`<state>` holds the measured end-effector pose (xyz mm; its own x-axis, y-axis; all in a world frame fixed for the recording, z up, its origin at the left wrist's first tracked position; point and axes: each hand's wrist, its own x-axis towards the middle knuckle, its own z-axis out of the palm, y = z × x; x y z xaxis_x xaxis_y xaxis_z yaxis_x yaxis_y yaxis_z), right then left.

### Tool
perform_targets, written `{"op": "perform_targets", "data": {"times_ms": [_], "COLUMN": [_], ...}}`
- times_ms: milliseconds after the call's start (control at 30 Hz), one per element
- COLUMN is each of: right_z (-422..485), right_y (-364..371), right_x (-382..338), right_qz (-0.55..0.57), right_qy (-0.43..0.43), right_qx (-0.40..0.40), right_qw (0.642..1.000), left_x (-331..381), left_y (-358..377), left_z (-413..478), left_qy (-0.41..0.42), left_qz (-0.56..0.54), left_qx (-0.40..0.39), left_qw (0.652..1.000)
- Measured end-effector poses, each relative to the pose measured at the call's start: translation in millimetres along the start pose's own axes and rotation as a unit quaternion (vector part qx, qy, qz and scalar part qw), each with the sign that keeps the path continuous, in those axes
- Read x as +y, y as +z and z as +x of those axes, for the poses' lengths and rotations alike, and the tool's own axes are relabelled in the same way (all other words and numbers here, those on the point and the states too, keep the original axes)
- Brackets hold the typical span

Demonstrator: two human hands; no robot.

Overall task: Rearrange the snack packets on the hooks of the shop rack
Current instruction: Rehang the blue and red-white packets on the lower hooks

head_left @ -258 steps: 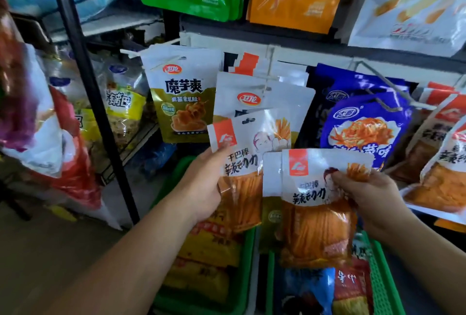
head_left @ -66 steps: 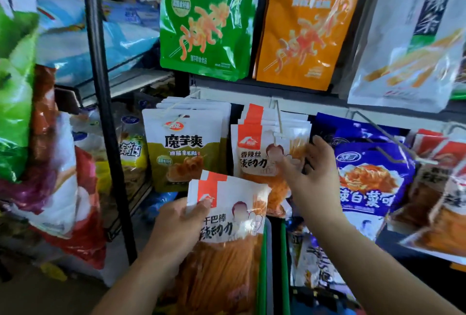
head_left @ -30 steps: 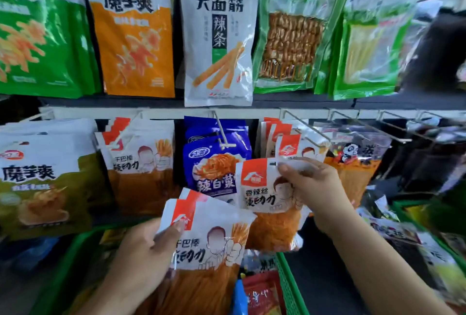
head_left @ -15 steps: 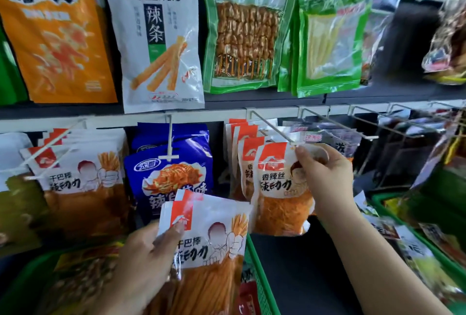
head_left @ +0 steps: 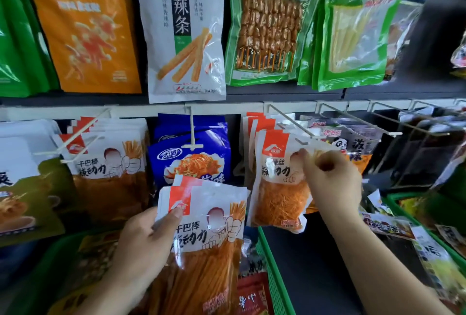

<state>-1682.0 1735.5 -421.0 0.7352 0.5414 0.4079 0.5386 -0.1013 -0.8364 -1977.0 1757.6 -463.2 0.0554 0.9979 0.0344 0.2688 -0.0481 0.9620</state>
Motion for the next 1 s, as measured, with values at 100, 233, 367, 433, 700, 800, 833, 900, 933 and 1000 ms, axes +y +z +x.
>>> {"op": "perform_targets", "data": {"times_ms": [100, 233, 367, 433, 700, 800, 833, 900, 933, 1000], "right_z": [-23, -24, -22, -36, -141, -156, -156, -155, -152, -142], "right_y": [21, 41, 37, 31, 78, 131, 151, 184, 197, 217], "right_x": [-1, 5, 1, -14, -86, -109, -115, -126, -132, -146], "right_qz": [-0.032, -0.145, -0.188, -0.153, 0.061, 0.078, 0.086, 0.112, 0.124, 0.127], "right_qy": [-0.118, -0.138, -0.126, -0.142, -0.205, -0.144, -0.122, -0.094, -0.080, -0.042], "right_qx": [-0.140, -0.158, -0.158, -0.168, -0.364, -0.420, -0.430, -0.424, -0.412, -0.385], "right_qw": [0.983, 0.967, 0.961, 0.963, 0.907, 0.893, 0.890, 0.894, 0.899, 0.913], "left_x": [-4, -12, -17, -20, -50, -63, -68, -77, -79, -83], "left_y": [-6, -16, -33, -47, -113, -134, -141, -152, -157, -165], "left_z": [2, 5, 2, 1, -3, -2, 1, 7, 9, 14], "left_qy": [0.015, 0.030, 0.032, 0.033, 0.011, 0.002, -0.007, -0.029, -0.033, -0.031], "left_qz": [0.002, -0.002, -0.016, -0.029, -0.016, 0.005, 0.010, 0.004, 0.000, -0.004], "left_qx": [0.011, 0.014, 0.026, 0.034, 0.078, 0.102, 0.108, 0.125, 0.131, 0.138], "left_qw": [1.000, 0.999, 0.999, 0.998, 0.997, 0.995, 0.994, 0.992, 0.991, 0.990]}}
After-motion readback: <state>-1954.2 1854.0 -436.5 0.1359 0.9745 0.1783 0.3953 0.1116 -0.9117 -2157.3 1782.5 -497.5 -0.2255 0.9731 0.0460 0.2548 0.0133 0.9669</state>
